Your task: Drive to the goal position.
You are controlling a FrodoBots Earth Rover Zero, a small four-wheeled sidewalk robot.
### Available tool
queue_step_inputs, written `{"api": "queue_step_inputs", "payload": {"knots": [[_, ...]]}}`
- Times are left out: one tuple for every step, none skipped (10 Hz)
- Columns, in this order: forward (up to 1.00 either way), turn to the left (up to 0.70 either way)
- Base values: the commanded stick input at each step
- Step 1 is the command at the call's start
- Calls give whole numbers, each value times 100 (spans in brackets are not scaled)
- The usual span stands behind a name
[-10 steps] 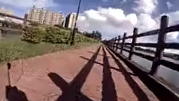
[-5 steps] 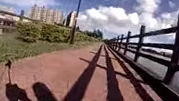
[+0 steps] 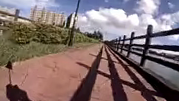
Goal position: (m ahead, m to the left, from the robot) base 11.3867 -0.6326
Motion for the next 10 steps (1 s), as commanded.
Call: {"api": "queue_step_inputs", "payload": {"knots": [[85,0],[85,0],[85,0],[85,0],[85,0],[85,0],[85,0],[85,0],[85,0],[85,0]]}}
